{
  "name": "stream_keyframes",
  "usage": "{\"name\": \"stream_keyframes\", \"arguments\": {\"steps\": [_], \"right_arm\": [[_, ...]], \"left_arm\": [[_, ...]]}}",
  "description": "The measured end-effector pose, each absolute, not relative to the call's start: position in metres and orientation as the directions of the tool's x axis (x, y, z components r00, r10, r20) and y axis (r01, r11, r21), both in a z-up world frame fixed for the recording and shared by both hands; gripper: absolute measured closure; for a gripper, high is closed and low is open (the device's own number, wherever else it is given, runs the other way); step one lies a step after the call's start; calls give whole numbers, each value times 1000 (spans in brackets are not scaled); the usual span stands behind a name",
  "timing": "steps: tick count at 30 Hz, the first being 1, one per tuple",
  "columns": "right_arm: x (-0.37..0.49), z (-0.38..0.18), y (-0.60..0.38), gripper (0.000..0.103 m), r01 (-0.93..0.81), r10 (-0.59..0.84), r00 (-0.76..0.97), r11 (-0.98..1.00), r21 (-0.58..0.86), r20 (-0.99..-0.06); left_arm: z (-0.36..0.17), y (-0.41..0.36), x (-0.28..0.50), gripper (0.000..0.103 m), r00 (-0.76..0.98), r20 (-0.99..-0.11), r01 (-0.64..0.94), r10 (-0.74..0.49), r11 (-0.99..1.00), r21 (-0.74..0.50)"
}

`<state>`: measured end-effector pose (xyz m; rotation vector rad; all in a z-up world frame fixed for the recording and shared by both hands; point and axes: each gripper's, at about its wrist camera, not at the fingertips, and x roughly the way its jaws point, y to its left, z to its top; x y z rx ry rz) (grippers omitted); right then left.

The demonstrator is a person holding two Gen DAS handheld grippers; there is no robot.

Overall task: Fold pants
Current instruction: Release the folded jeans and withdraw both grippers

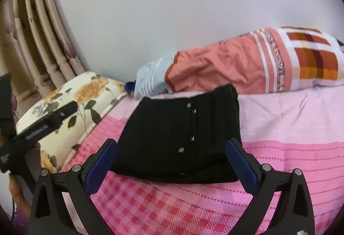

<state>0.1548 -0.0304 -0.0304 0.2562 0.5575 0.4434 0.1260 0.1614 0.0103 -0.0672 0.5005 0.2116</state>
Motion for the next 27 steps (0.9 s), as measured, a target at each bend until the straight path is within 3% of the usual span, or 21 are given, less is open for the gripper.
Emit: {"name": "stream_keyframes", "arguments": {"steps": [5,9,17,27], "right_arm": [[141,-9,-39,2,-332,464,788,874,355,-405],[130,6,-40,1,-328,449,807,881,341,-385],[113,20,-29,0,-334,431,821,894,297,-374],[106,22,-23,0,-336,432,813,896,290,-391]], "left_arm": [[39,158,113,0,880,-453,-201,144,976,-81],[46,156,109,0,864,-464,-266,195,960,-91],[50,156,77,0,901,-387,-263,197,957,-126],[44,145,76,0,867,-467,-231,174,970,-68]]}}
